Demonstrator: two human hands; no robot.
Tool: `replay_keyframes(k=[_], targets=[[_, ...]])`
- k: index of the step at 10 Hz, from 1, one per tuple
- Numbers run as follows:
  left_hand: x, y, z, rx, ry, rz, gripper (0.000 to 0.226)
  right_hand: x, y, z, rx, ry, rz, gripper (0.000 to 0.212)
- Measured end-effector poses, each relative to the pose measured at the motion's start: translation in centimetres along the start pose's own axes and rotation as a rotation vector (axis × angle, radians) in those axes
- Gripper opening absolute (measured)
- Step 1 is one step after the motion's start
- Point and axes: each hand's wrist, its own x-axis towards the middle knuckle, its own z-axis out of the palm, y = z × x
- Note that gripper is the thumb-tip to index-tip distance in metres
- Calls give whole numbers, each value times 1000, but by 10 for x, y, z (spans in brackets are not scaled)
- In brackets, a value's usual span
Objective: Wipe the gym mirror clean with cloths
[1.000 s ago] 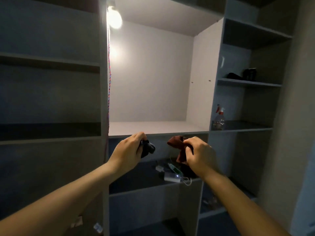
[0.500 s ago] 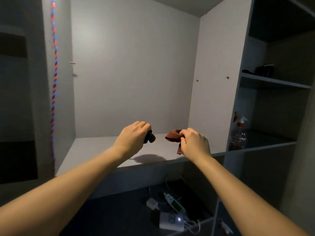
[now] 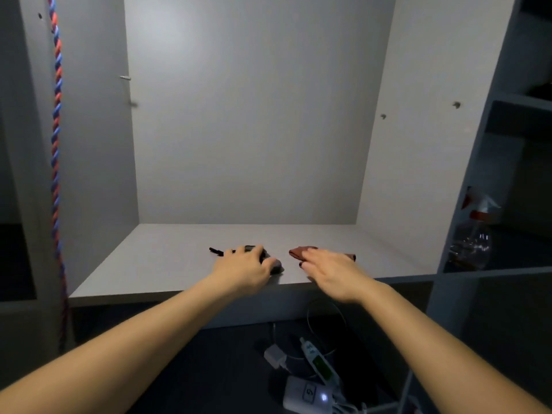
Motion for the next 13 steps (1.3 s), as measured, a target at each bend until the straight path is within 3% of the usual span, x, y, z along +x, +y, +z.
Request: replay_keyframes(k=[1, 2, 3, 4, 5, 7, 9, 10, 11, 12, 13], targets=[[1, -11, 13, 126, -47, -1, 50, -2, 21, 16, -64, 6, 83, 69], [-3, -20, 2, 88, -75, -34, 89, 0, 37, 15, -31, 11, 117, 81], [-11, -6, -1, 38, 103, -53, 82, -5, 32, 13, -41, 110, 90, 68], [-17, 9, 8, 64, 57, -64, 101, -17, 28, 14, -88, 177, 215, 68], [-14, 14, 11, 42, -31, -94, 116, -22, 35, 20, -4, 41, 229, 77], [-19, 10, 2, 2, -79, 8, 103, -13, 47, 20, 48, 7, 189, 80], [-24, -2, -1, -45, -63, 110, 122, -22, 51, 22, 59, 5, 167, 81], [-15, 2, -7, 5, -65, 122, 88, -23, 51, 24, 73, 16, 179, 78], [3, 8, -19, 40, -94, 103, 66, -24, 45, 24, 106, 28, 209, 73], [28, 19, -33, -14, 0, 144, 52, -26, 47, 15, 238, 64, 254, 64], [43, 37, -45, -318, 108, 250, 38, -29, 49, -4, 338, 206, 320, 57]])
